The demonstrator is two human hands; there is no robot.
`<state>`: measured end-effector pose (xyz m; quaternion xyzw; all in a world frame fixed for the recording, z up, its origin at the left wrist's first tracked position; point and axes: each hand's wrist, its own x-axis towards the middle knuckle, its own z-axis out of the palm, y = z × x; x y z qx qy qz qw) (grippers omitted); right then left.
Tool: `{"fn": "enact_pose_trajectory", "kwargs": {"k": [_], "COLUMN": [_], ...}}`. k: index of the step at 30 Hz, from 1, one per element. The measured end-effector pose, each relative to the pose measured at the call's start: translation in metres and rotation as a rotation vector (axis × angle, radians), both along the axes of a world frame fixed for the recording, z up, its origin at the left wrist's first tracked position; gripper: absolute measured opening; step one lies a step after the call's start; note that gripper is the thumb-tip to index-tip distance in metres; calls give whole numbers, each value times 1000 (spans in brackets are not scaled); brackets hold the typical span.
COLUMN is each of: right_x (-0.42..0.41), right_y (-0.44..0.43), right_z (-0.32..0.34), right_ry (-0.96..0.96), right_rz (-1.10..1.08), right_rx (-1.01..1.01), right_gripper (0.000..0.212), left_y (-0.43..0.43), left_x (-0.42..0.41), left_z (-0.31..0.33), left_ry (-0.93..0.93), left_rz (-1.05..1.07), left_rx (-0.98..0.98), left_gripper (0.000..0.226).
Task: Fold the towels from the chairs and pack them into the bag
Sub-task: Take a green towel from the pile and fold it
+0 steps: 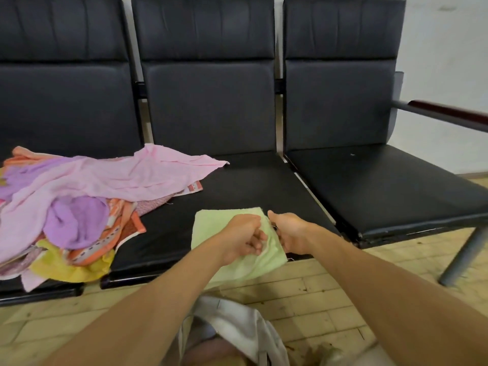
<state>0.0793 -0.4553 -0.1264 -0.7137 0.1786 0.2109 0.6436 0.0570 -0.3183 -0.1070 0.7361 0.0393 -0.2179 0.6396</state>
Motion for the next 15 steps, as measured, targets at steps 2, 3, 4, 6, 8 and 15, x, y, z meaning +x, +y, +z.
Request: {"fn": "enact_pose_trajectory", "kwargs": {"k": [2,3,4,6,8,15], "right_x": [1,1,2,3,-1,-21], "right_y": [4,6,9,16,21,53], "right_z": [0,0,-2,-6,-8,20], "right_ry": [-22,-42,-68,-143,-266,-600], "right_rz": [2,12,29,74,175,482], "right_rx": [-72,-117,-175,-331,-549,-934], "right_gripper": [51,54,58,61,52,37], "left_y": [7,16,26,50,73,128], "left_x": [-6,-7,-8,-11,-19,-37], "left_z": [3,4,6,11,17,21], "left_ry": [82,89,78,22,-53,-401], "left_rz": [5,17,34,74,103,96], "left_rx": [-143,-165,-161,-89,-11,351], "left_gripper": [14,18,22,25,28,36]}}
